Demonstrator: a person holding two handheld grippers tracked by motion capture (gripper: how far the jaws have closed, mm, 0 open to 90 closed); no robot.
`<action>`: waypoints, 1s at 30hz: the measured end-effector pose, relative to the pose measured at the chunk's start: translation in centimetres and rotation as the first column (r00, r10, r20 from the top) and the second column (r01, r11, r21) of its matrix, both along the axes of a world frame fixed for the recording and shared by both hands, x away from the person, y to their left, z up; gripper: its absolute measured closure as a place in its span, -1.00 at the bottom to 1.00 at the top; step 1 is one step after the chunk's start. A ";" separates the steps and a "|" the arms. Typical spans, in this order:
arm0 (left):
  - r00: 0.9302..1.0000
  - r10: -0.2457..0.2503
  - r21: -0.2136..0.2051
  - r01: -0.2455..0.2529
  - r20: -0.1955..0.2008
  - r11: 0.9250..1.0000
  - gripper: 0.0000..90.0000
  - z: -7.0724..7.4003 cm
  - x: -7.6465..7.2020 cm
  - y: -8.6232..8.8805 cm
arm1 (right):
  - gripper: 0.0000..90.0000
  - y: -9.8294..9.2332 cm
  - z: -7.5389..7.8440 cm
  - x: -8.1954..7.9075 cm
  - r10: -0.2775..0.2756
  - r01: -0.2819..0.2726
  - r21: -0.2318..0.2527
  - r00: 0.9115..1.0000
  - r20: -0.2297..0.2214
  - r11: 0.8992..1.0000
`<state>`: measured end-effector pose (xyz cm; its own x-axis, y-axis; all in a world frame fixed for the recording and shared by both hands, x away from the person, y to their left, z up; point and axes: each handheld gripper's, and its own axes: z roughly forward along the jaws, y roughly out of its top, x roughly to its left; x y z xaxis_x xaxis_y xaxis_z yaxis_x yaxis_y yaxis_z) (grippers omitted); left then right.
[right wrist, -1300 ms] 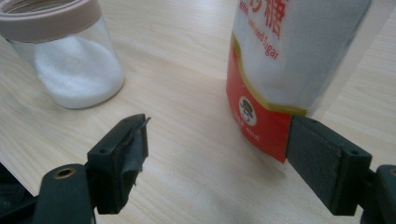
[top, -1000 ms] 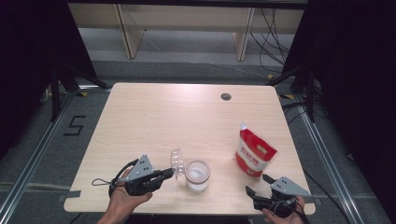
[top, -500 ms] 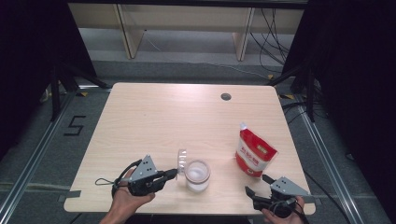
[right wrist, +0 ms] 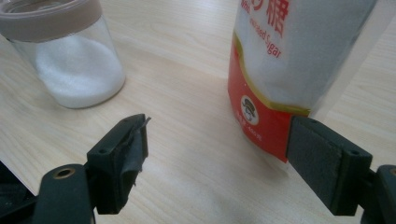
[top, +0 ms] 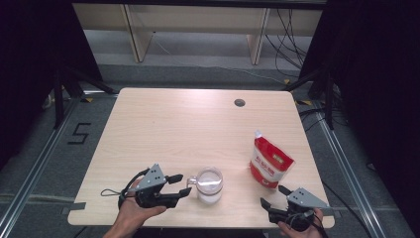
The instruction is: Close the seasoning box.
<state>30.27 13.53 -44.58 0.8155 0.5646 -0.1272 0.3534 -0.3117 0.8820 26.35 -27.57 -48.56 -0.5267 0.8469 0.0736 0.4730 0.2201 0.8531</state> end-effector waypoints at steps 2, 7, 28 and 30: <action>0.999 0.018 -0.023 -0.018 -0.030 1.000 -0.21 -0.3 -0.2 0.1 | -0.51 -0.2 0.0 0.2 0.016 -0.016 -0.008 1.000 0.022 1.000; 0.999 0.035 -0.024 -0.036 -0.041 0.999 -0.44 -0.7 -0.6 0.7 | -0.52 -0.3 0.0 0.2 0.022 -0.022 -0.009 0.999 0.025 1.000; 0.999 0.024 0.050 -0.023 -0.023 0.999 -0.60 -3.5 -1.9 2.6 | -0.52 0.4 -0.1 -0.1 0.028 -0.028 -0.002 1.000 -0.003 1.000; 0.999 0.032 0.041 -0.031 -0.039 0.999 -0.61 -3.7 -2.1 2.6 | -0.52 0.2 -0.1 0.1 0.048 -0.048 -0.026 0.999 0.007 0.999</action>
<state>28.14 16.15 -48.24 0.7921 0.5951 -0.1358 0.3980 -0.3350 0.8540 26.46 -27.36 -48.62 -0.5675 0.8220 0.0477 0.4547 0.2645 0.8505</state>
